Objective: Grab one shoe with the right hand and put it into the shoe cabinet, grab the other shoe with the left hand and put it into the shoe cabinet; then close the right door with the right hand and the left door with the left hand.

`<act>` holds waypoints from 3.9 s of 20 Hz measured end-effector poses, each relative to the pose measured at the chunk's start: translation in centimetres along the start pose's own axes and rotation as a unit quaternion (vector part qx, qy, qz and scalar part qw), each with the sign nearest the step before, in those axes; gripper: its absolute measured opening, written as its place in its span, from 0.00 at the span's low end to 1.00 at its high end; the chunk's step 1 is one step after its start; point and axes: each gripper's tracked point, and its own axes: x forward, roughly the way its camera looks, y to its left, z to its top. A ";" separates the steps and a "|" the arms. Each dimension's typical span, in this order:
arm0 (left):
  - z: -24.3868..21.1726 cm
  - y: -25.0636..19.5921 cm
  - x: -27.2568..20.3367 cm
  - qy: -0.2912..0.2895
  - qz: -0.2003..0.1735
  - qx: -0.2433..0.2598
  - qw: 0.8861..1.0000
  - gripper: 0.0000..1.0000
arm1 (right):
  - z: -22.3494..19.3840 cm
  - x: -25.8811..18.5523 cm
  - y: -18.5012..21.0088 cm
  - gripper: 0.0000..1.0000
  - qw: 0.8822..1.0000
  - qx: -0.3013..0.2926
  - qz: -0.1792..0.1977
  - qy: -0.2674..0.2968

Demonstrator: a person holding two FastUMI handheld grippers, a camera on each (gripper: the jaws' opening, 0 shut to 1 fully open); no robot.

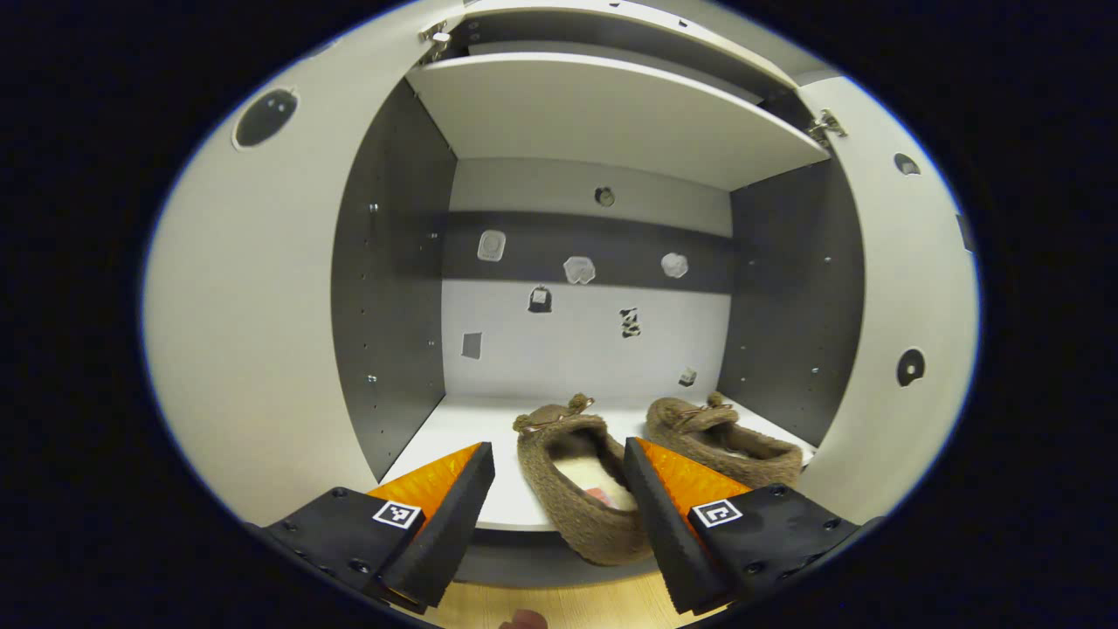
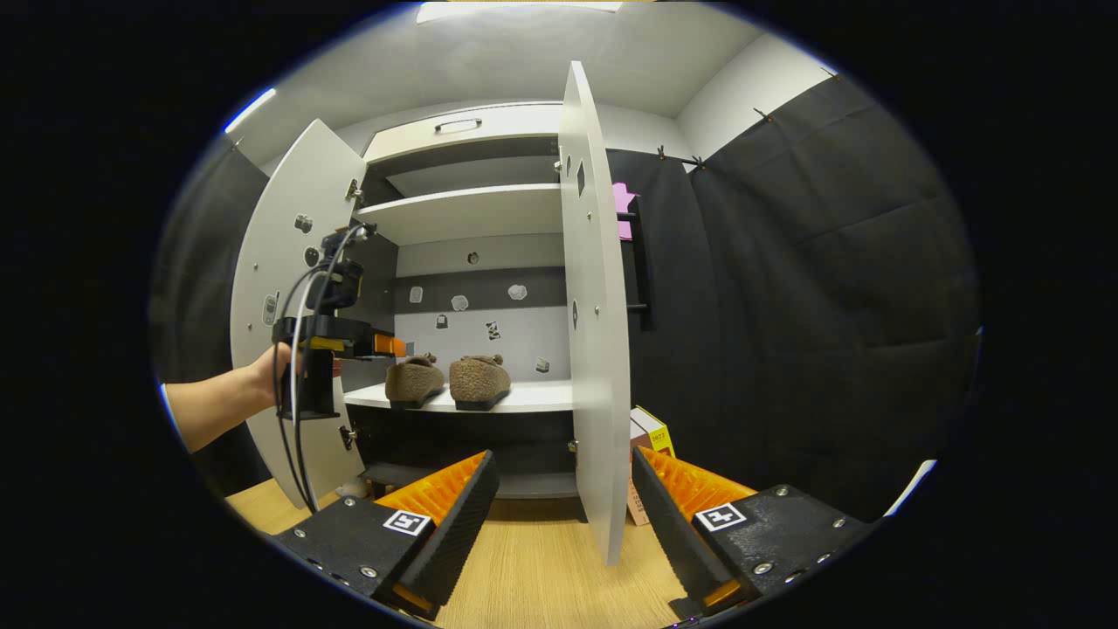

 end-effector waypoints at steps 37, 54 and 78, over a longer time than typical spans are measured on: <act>-10.6 1.0 -24.5 -0.048 0.071 -0.018 0.996 0.97 | 15.0 11.8 -15.2 0.98 0.989 -0.069 -0.079 -0.102; -10.3 0.7 -23.5 -0.052 0.058 -0.008 0.997 0.96 | 14.0 11.2 -8.1 0.88 0.995 -0.045 -0.012 -0.083; -10.9 4.1 -24.5 -0.050 0.094 -0.015 0.994 0.96 | 10.9 17.0 7.5 0.91 0.989 -0.014 0.137 -0.060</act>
